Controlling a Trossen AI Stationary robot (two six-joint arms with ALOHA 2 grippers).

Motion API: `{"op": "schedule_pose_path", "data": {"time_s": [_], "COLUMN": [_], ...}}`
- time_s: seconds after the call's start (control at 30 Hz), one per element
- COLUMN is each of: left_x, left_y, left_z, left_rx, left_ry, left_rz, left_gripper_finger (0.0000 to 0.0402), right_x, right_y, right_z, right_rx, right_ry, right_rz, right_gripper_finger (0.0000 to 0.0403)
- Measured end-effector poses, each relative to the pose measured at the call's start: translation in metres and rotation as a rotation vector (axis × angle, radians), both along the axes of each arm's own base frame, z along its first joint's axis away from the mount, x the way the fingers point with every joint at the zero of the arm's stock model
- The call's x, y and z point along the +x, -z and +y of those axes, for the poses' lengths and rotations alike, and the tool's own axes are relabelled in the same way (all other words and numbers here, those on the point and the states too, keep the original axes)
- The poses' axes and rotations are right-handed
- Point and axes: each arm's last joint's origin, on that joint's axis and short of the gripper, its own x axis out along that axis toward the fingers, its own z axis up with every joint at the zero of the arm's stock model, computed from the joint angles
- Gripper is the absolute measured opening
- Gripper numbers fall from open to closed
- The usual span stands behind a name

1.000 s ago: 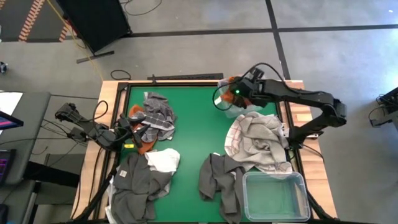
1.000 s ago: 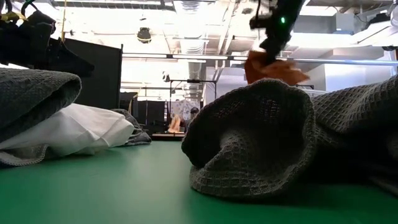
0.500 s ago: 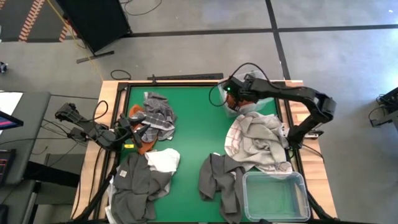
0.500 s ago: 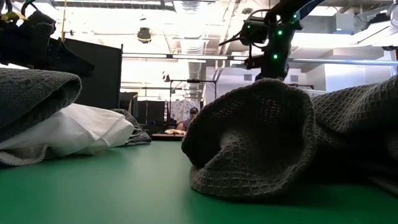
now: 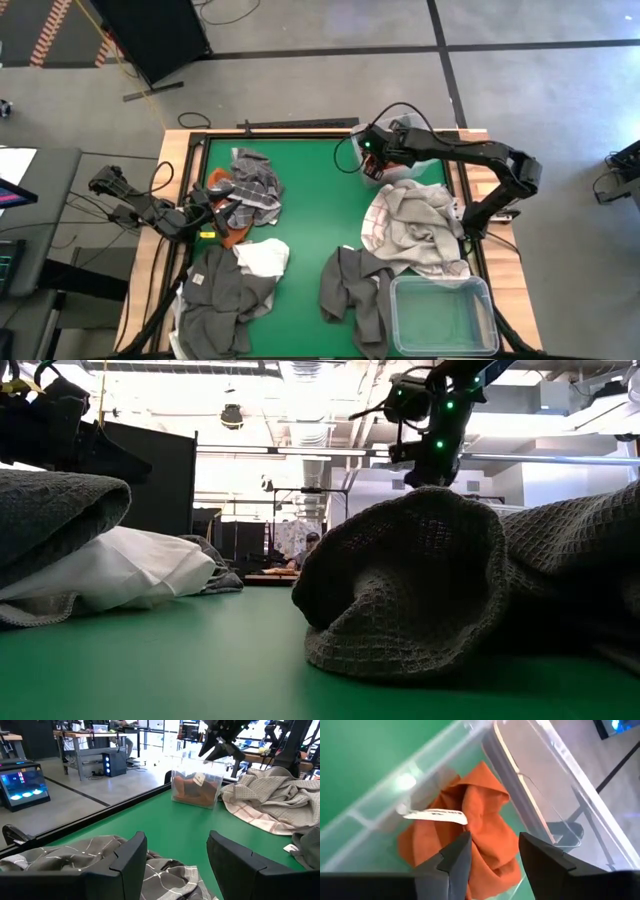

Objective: Sort towels by color in basket
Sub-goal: Put the dark gray towel into the top transparent bin

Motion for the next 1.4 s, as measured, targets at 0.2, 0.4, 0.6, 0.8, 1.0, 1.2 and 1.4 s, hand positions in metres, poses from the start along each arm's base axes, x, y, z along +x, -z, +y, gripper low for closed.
{"op": "schedule_pose_path", "data": {"time_s": [0.2, 0.4, 0.6, 0.8, 1.0, 1.2, 1.4], "left_x": [0.0, 0.0, 0.0, 0.0, 0.0, 0.0, 0.0], "left_y": [0.0, 0.0, 0.0, 0.0, 0.0, 0.0, -0.001], "left_z": [0.0, 0.0, 0.0, 0.0, 0.0, 0.0, 0.0], "left_rx": [0.0, 0.0, 0.0, 0.001, 0.175, 0.288, 0.292], "left_ry": [0.0, 0.0, 0.0, 0.0, 0.02, 0.033, 0.033], "left_rz": [0.0, 0.0, 0.0, 0.001, 0.13, 0.215, 0.214], "left_gripper_finger": [0.0198, 0.0198, 0.0198, 0.0198, 0.0198, 0.0198, 0.0198], "right_x": [0.002, 0.009, 0.019, 0.026, 0.032, 0.033, 0.029], "right_y": [-0.012, -0.021, -0.022, -0.022, -0.023, -0.022, -0.022], "right_z": [0.011, 0.027, 0.049, 0.078, 0.116, 0.157, 0.198], "right_rx": [-0.024, -0.039, -0.041, -0.033, -0.013, 0.079, 0.173], "right_ry": [-0.037, -0.098, -0.179, -0.278, -0.408, -0.566, -0.724], "right_rz": [-0.07, -0.141, -0.165, -0.168, -0.19, -0.215, -0.228], "right_gripper_finger": [0.0207, 0.0207, 0.0207, 0.0207, 0.0207, 0.0207, 0.0207]}}
